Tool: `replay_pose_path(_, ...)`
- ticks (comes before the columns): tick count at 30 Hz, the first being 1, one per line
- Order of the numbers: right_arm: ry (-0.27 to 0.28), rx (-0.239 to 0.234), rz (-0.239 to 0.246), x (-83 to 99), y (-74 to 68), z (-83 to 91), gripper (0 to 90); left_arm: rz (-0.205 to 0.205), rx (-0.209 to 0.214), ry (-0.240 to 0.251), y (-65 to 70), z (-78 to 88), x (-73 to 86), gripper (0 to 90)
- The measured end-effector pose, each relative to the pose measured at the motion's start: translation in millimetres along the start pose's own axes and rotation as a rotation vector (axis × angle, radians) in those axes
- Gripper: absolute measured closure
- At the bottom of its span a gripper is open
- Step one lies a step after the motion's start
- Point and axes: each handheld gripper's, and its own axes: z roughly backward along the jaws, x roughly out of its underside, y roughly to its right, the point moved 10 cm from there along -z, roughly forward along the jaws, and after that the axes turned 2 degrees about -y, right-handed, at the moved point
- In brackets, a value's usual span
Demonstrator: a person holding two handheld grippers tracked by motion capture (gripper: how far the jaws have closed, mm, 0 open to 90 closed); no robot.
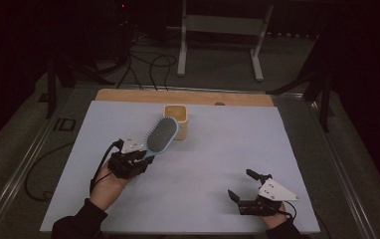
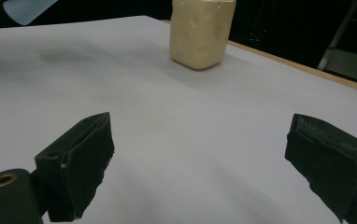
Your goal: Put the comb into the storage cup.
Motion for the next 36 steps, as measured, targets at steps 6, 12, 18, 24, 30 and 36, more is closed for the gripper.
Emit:
replay_pose_path(6, 0.002, 0.0, 0.002, -0.3, 0.2, -0.1, 7.5, 0.007, 0.001, 0.061, -0.3, 6.6, -15.5, 70.2)
replay_pose_path(12, 0.004, -0.001, 0.004, -0.6, 0.2, -0.3, 7.5, 0.003, 0.0, 0.099, -1.1, 9.4, -28.5, 70.2)
replay_pose_path(18, 0.003, 0.0, 0.001, -0.7, 0.3, -0.5, 7.5, 0.001, -0.003, 0.126, -2.2, 9.7, -38.7, 70.2)
replay_pose_path(24, 0.005, 0.001, 0.001, -0.9, 0.8, -0.7, 7.6, 0.002, -0.015, 0.167, -5.4, 11.0, -48.8, 70.2)
replay_pose_path(30, 0.006, 0.001, 0.003, -1.0, 0.7, -0.8, 7.6, 0.011, -0.027, 0.194, -9.1, 10.9, -58.0, 70.2)
replay_pose_path(36, 0.005, 0.001, 0.0, -0.9, 1.0, -0.7, 7.6, 0.02, -0.056, 0.23, -14.5, 9.3, -67.6, 70.2)
